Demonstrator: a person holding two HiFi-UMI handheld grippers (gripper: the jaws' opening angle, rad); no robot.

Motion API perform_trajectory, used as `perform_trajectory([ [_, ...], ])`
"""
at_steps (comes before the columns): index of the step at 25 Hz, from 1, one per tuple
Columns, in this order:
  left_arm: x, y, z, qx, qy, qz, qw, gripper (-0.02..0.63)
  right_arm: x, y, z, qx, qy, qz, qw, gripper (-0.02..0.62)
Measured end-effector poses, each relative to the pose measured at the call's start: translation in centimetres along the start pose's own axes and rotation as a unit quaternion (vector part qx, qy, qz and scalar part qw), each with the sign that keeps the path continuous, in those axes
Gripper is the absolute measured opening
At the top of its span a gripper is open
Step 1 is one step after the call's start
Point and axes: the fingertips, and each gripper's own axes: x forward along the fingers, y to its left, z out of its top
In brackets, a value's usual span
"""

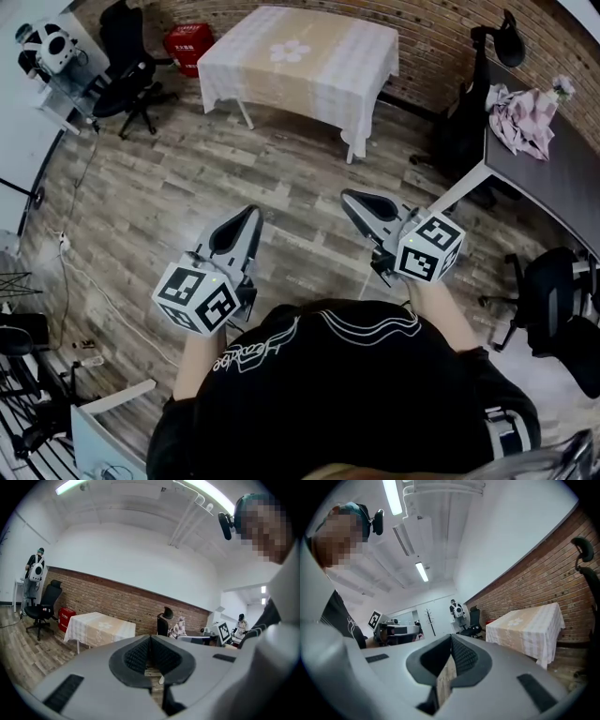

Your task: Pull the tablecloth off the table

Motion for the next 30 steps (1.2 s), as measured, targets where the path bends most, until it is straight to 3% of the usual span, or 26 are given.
perform_trajectory([
  [8, -0.6, 0.5, -1.3, -0.013, -0.002, 0.006, 0.9999, 0.008, 0.0, -0.4, -1.5, 0.004, 0.015, -0.015, 1.0, -0.003],
  [16, 1.2, 4.2, -1.8, -0.034, -0.004, 0.0, 0.9994, 0.008, 3.1, -2.3, -3.0, 0.018, 0.024, -0.017, 0.999, -0.003],
  [21, 2.8, 9.7, -1.5, -0.047, 0.012, -0.001, 0.9988, 0.008, 8.3, -4.2, -3.0, 0.031, 0.037, -0.022, 0.999, -0.003],
  [27, 6.6, 19.5, 0.0, -0.069, 0.028, -0.013, 0.9971, 0.008, 17.2, -8.1, -2.8, 0.051, 0.048, -0.035, 0.997, -0.003],
  [30, 8.5, 24.0, 1.2, -0.059, 0.037, -0.022, 0.9973, 0.008, 21.6, -10.0, -2.6, 0.059, 0.053, -0.043, 0.996, -0.003],
])
